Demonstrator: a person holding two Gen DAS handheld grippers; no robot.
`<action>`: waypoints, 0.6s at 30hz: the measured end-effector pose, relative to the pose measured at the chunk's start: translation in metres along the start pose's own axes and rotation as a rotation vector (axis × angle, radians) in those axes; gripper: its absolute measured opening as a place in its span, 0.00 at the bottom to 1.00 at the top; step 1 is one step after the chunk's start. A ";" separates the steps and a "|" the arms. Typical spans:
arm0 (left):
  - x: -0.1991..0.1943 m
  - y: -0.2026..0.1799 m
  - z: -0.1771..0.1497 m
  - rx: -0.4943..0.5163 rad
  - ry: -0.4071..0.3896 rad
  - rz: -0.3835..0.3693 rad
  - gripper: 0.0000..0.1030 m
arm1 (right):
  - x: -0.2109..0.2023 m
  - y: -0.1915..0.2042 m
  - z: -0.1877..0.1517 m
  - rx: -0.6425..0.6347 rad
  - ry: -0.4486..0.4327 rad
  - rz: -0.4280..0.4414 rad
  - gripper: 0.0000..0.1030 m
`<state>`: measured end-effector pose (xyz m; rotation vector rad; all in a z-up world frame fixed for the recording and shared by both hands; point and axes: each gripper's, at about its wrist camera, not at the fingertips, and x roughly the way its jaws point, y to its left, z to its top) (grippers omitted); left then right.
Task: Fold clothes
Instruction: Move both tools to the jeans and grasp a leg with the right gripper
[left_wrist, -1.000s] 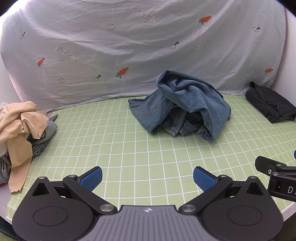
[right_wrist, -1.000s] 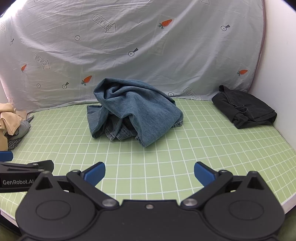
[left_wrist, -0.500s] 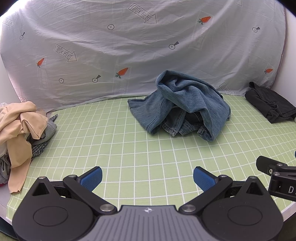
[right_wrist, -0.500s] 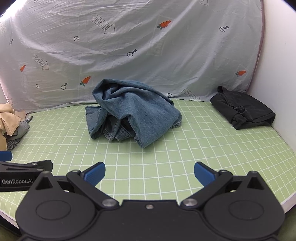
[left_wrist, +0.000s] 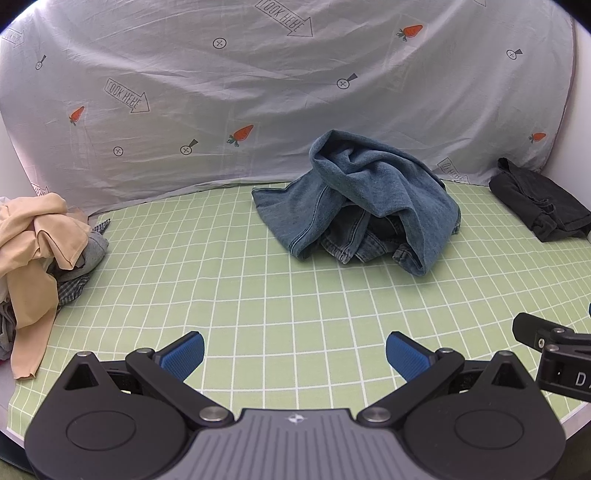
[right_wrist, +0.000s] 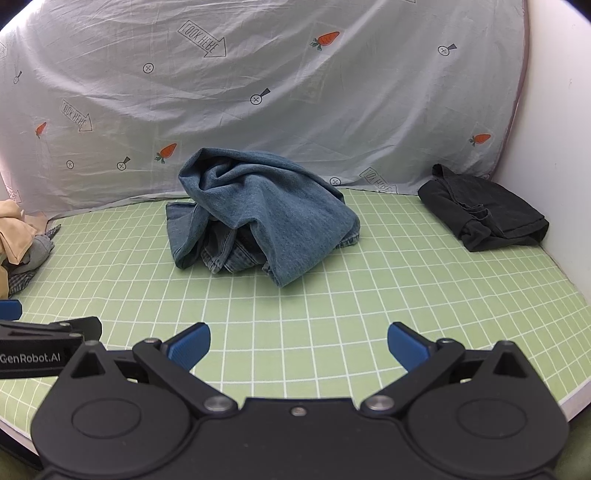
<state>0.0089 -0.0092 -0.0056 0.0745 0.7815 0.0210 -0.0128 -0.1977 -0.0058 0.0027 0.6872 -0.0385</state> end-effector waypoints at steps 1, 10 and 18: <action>0.003 -0.001 0.001 -0.001 0.006 -0.004 1.00 | 0.001 -0.001 0.000 -0.002 0.003 -0.002 1.00; 0.041 -0.009 0.035 -0.016 0.058 0.003 1.00 | 0.039 -0.011 0.027 -0.057 0.044 -0.032 1.00; 0.080 -0.008 0.069 -0.049 0.103 0.015 1.00 | 0.096 -0.009 0.071 -0.115 0.069 -0.015 1.00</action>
